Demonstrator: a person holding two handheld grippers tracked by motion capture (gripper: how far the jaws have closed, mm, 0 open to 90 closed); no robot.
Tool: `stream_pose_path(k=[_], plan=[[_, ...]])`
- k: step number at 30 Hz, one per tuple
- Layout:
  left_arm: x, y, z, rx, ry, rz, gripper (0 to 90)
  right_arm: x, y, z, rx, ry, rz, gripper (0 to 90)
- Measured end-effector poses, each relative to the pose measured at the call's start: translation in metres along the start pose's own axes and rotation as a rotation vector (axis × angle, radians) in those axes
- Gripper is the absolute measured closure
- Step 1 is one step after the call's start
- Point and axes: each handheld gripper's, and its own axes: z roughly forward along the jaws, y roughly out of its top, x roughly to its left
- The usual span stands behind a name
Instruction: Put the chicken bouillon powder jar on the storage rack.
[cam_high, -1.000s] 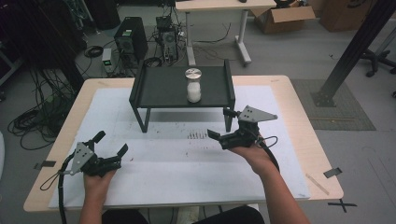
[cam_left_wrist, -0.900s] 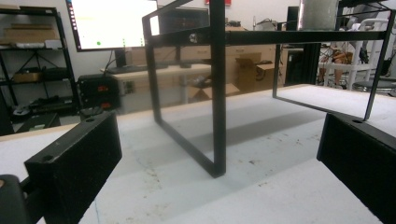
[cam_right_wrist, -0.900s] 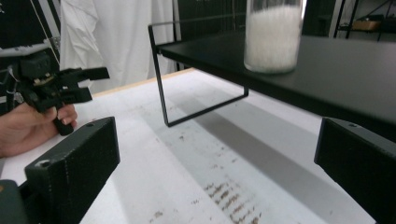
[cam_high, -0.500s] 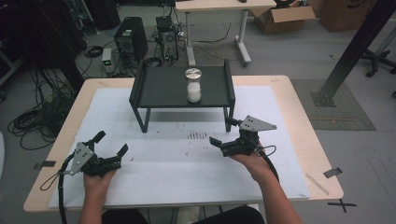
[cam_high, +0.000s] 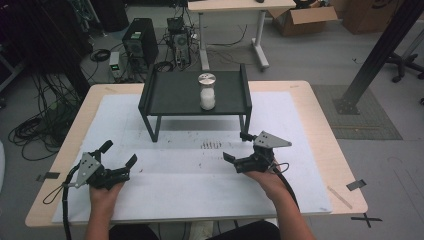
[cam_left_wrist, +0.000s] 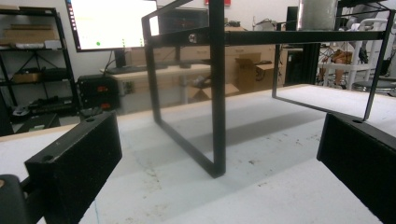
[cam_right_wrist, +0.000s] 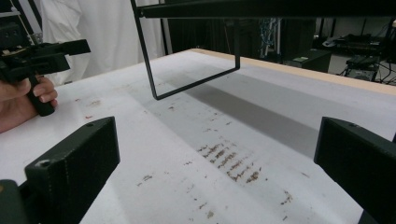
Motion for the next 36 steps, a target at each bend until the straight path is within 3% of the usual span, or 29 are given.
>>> stream_pose_path(k=[12,18,30,36], plan=[[0.000,0.000,0.000,0.001,0.000,-0.002,0.4,0.001,-0.020,0.001,-0.017,-0.033,0.004,0.2],[0.000,0.000,0.000,0.002,0.000,-0.002,0.4,0.002,-0.024,-0.004,-0.074,-0.037,0.006,0.5],[0.000,0.000,0.000,0.002,0.000,-0.001,0.4,0.010,-0.028,-0.009,-0.131,-0.033,-0.078,0.1],[0.000,0.000,0.000,0.003,-0.001,-0.001,0.4,0.011,-0.032,-0.016,-0.213,-0.050,-0.085,0.0]])
